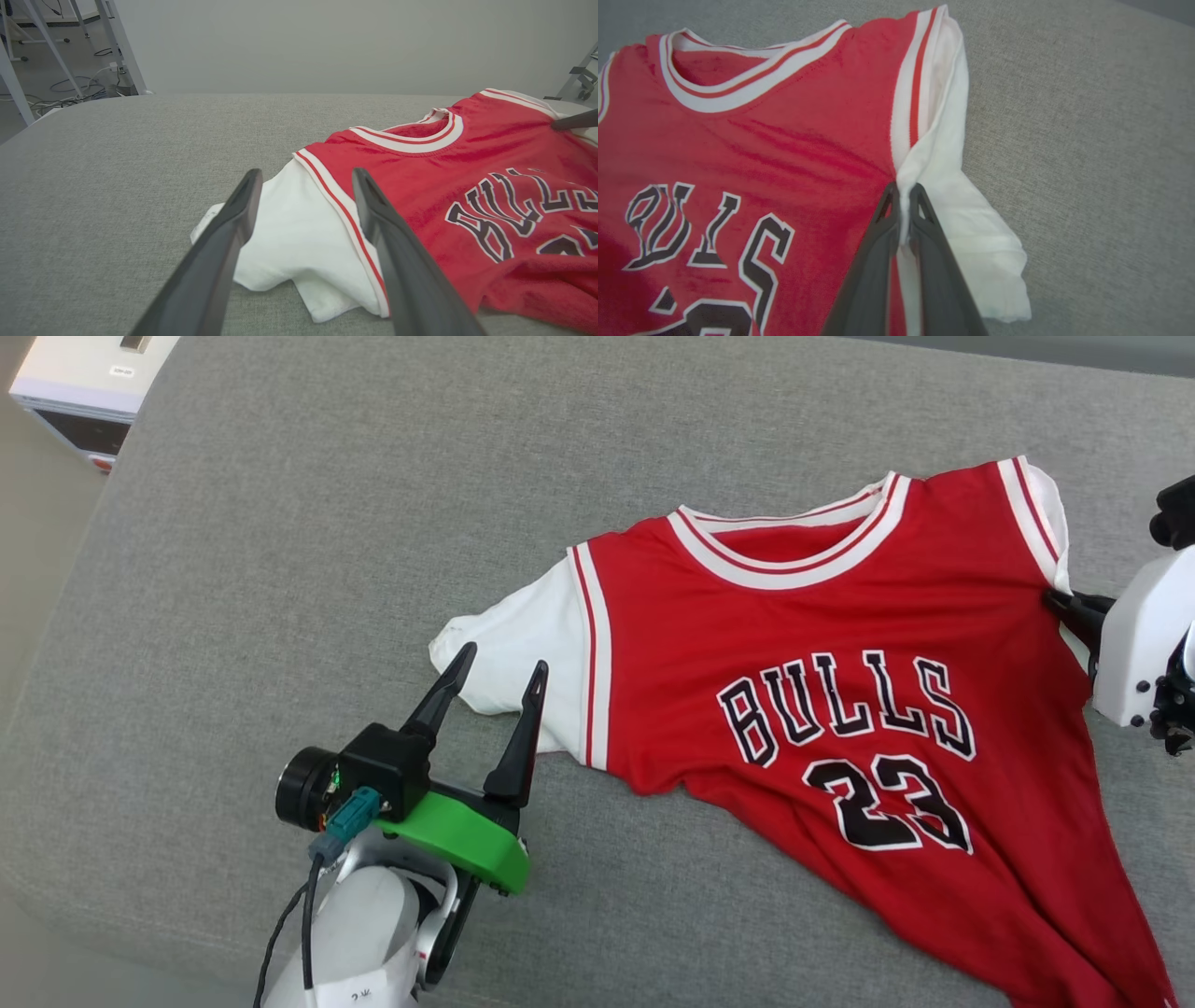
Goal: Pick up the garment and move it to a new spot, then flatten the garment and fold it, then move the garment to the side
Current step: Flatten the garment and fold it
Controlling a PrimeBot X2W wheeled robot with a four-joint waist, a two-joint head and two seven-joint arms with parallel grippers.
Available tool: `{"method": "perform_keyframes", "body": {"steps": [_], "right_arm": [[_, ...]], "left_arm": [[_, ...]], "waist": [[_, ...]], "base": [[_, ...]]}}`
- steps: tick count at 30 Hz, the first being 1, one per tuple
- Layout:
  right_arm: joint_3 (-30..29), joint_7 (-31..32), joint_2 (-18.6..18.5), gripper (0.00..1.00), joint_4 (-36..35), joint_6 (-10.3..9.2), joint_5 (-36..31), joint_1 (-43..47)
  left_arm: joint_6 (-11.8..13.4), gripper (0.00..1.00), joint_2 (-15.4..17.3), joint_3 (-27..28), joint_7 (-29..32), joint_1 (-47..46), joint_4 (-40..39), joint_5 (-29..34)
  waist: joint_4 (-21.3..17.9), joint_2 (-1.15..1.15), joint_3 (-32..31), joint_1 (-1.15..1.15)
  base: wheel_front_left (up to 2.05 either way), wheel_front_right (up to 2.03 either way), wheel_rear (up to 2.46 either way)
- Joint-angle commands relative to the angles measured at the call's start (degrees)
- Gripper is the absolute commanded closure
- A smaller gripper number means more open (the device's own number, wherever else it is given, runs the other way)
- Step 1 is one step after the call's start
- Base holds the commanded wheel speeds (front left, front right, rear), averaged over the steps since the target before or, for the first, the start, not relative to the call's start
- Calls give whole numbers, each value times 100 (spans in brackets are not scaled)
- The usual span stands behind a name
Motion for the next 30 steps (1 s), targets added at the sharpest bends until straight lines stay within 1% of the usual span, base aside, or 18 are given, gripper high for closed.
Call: {"method": "perform_keyframes", "body": {"steps": [1, 4, 9, 13, 15, 19, 22, 26, 29, 30], "right_arm": [[-48, 30, 11, 100, -155, -4, 122, 125], [-185, 42, 111, 100, -499, -4, 425, 293], [-478, 130, 438, 100, -1083, -4, 1038, 595], [-953, 354, 734, 100, -1318, -4, 1367, 1011], [-1203, 491, 850, 100, -1428, -4, 1413, 1315], [-1858, 629, 1019, 100, -1582, -4, 1304, 1917], [-2314, 672, 1099, 100, -1554, -4, 1147, 2135], [-2788, 717, 1173, 100, -1253, -4, 960, 2144], [-2950, 519, 1025, 100, -913, -4, 458, 2042], [-2966, 418, 971, 0, -805, -4, 268, 2010]], "left_arm": [[-37, 0, -31, 45, -32, 43, 22, 55], [-62, 0, -41, 85, -32, 77, 58, 73], [-98, 0, -56, 150, -32, 127, 139, 91], [-128, 0, -71, 174, -32, 124, 182, 105], [-137, 0, -78, 186, -32, 129, 191, 115], [-158, 0, -91, 184, -32, 158, 204, 136], [-172, 0, -88, 191, -33, 140, 217, 145], [-191, 0, -90, 196, -33, 91, 233, 158], [-202, 0, -101, 183, -33, 54, 256, 174], [-205, 0, -104, 183, -33, 42, 263, 175]], "waist": [[-128, 0, -107, 0], [-222, 0, -175, 0], [-371, 0, -304, 0], [-436, 0, -382, 0], [-458, 0, -395, 0], [-473, 0, -364, 0], [-476, 0, -291, 0], [-468, 0, -204, 0], [-456, 0, -138, 0], [-453, 0, -127, 0]], "base": [[0, 0, 0], [0, 0, 0], [0, 0, 0], [0, 0, 0], [0, 0, 0], [0, 0, 0], [0, 0, 0], [0, 0, 0], [0, 0, 0], [0, 0, 0]]}}
